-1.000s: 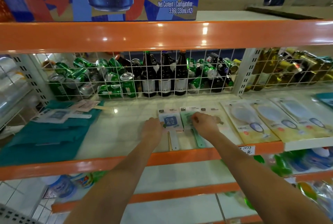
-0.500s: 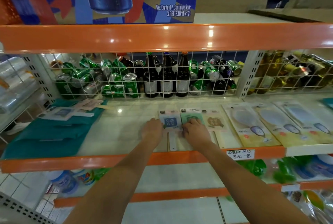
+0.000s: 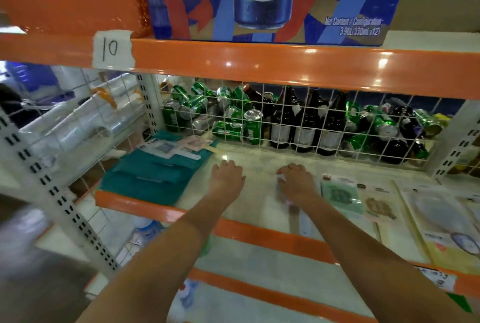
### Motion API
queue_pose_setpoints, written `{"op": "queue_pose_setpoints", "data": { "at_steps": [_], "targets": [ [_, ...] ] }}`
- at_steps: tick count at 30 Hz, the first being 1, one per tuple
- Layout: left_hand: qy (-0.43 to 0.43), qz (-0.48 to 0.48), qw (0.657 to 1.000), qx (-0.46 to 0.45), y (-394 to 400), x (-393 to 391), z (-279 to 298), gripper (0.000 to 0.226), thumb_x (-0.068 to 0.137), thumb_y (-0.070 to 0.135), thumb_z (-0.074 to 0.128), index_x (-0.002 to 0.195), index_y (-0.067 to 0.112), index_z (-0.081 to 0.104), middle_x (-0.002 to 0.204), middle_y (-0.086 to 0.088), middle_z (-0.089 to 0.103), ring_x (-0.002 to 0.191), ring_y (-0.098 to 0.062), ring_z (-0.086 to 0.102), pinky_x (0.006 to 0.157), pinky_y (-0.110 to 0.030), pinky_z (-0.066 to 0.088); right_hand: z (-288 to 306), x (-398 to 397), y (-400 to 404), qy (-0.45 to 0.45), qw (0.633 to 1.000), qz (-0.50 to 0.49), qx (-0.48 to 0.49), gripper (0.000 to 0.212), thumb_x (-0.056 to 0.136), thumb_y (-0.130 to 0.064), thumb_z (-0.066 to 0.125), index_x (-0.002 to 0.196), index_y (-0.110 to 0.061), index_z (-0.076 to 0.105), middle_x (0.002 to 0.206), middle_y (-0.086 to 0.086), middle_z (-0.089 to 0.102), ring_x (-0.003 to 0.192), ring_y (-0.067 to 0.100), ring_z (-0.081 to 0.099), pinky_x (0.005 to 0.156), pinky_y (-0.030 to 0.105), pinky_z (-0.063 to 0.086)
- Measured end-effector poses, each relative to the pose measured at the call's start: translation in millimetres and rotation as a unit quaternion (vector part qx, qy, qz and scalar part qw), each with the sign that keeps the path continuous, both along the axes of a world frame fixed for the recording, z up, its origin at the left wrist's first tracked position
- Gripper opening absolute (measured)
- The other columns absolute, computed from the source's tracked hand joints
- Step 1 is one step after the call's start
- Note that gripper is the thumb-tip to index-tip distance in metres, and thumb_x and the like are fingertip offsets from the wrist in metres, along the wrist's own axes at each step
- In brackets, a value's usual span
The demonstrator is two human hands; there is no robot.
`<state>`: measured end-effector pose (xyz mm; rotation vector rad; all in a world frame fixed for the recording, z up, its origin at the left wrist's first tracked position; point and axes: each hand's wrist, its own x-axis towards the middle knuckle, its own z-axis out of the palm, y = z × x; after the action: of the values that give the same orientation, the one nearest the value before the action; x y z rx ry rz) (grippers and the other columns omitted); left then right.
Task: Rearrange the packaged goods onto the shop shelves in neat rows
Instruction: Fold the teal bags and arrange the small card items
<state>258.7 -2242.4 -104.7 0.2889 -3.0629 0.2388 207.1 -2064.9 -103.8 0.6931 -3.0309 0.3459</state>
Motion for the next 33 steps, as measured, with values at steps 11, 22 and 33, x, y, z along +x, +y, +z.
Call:
{"op": "queue_pose_setpoints", "data": {
  "at_steps": [11, 22, 33],
  "targets": [
    [0.071, 0.037, 0.996, 0.028, -120, -13, 7, 0.041, 0.098, 0.032, 0.036, 0.131, 0.012, 0.049, 0.136, -0.008, 0.051, 0.124, -0.024, 0.046, 0.1, -0.037, 0.037, -2, -38, -147, -0.038, 0.998, 0.035, -0.048, 0.035, 0.097, -0.025, 0.044, 0.129, -0.013, 0.054, 0.131, 0.01, 0.051, 0.122, 0.026, 0.046, 0.099, 0.037, 0.04],
    [0.071, 0.018, 0.997, 0.037, -161, -13, -14, 0.038, 0.099, 0.034, 0.035, 0.127, 0.014, 0.05, 0.132, -0.008, 0.052, 0.122, -0.028, 0.046, 0.101, -0.042, 0.036, -10, -78, -220, -0.187, 0.979, -0.023, -0.083, 0.023, 0.096, -0.019, 0.043, 0.083, -0.009, 0.058, 0.082, 0.012, 0.056, 0.084, 0.025, 0.054, 0.062, 0.028, 0.037],
    [0.112, 0.006, 0.991, 0.078, -170, -13, -17, 0.035, 0.099, 0.035, 0.034, 0.12, 0.019, 0.058, 0.129, -0.004, 0.055, 0.119, -0.024, 0.048, 0.1, -0.039, 0.037, 1, -65, -195, -0.534, 0.676, -0.155, -0.483, 0.007, 0.095, 0.002, 0.049, 0.093, 0.004, 0.056, 0.084, 0.011, 0.058, 0.072, 0.014, 0.058, 0.043, 0.017, 0.051]
  ]
}}
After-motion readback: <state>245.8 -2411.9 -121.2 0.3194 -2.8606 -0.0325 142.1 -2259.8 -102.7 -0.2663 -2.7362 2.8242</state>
